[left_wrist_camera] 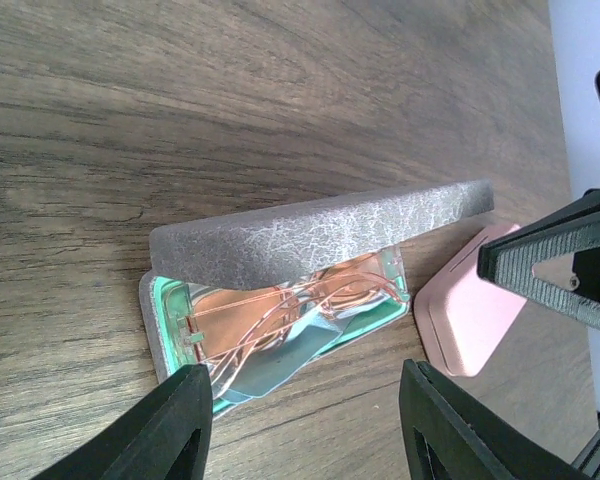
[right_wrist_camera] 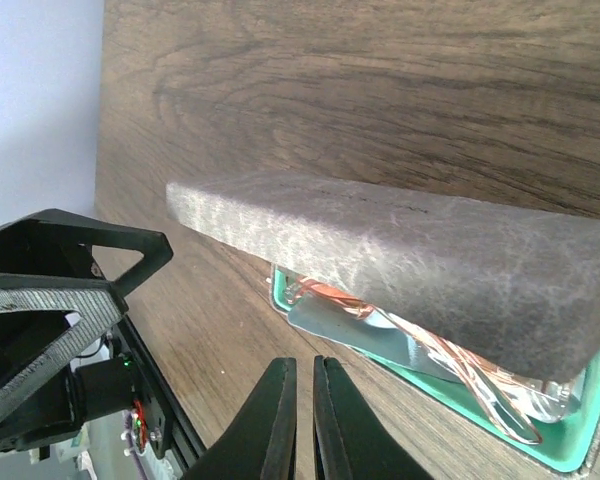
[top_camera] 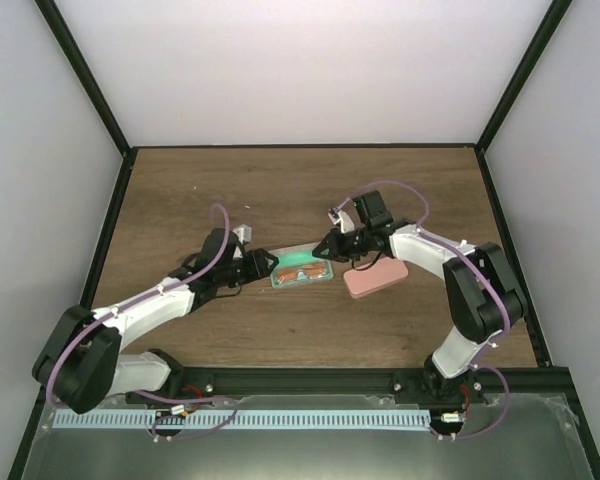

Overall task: Organize the sunglasses
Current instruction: Place the sunglasses in the sunglasses case.

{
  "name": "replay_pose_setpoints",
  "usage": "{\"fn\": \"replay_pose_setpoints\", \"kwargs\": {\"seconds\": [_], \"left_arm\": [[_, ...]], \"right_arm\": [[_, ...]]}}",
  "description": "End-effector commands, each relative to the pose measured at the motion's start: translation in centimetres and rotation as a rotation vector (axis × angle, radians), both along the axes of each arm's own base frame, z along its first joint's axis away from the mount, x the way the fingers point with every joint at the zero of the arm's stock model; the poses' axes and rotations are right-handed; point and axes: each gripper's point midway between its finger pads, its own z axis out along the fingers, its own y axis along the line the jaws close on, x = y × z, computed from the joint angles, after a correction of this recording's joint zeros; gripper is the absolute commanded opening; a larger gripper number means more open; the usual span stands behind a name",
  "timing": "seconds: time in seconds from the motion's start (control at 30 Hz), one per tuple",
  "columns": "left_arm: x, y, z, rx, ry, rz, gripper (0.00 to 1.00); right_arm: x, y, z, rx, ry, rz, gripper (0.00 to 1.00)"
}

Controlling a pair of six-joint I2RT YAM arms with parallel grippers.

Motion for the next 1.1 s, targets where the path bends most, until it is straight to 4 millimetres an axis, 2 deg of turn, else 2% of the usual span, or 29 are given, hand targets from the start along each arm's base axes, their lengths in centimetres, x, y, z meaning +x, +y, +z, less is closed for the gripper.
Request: {"fn": "replay_pose_setpoints", "kwargs": {"seconds": [0.0,0.1,0.2,0.3,0.37,0.43,0.57,0.6,0.67,0.77,0.83,0.93,1.07], "left_arm": [[0.3,-0.3,2.1,-0.020,-0.053,-0.013,0.53],[0.2,-0.4,2.1,-0.009,-0.059,-0.026,0.53],[0.4,-0.3,2.3,-0.002,-0.066,-0.025,0.53],[1.5,-0.5,4.0,-0.002,-0.103,-0.004,0.53],[3.2,-0.8,5.2,0.029,-0.126,0.015,0.53],[5.2,-1.4,6.2,0.088,-0.146,0.008,0.52],[9.6,-3.7,9.2,0.147,-0.221,-0.042,0.51],[11.0,-4.4,10.5,0.146,-0.250,-0.048,0.52],[13.0,-5.3,10.9,0.155,-0.255,-0.069,0.52],[15.0,-6.8,9.2,0.165,-0.218,-0.124,0.52],[15.4,-7.7,7.3,0.162,-0.171,-0.161,0.51],[15.1,-8.6,4.4,0.147,-0.103,-0.183,0.51],[13.9,-8.9,1.7,0.148,-0.035,-0.192,0.53]], "right_arm": [[1.3,1.3,5.7,0.073,-0.097,0.025,0.07],[2.4,1.6,7.4,0.075,-0.137,0.016,0.07],[3.8,1.9,7.4,0.049,-0.146,0.009,0.07],[4.9,2.1,7.0,0.023,-0.143,0.000,0.07],[4.9,2.2,7.5,0.033,-0.151,0.004,0.07],[4.4,1.9,7.8,0.033,-0.166,0.001,0.07],[2.1,0.8,6.6,0.009,-0.183,0.005,0.07],[1.3,0.6,5.9,-0.010,-0.190,0.011,0.07],[-0.5,0.0,3.6,-0.057,-0.175,0.011,0.07],[-2.9,-0.3,1.4,-0.066,-0.144,0.021,0.07],[-3.8,-0.3,0.3,-0.083,-0.149,0.026,0.07],[-4.2,0.0,-1.0,-0.119,-0.169,0.045,0.07],[-4.4,0.4,-3.3,-0.190,-0.191,0.065,0.06]]}}
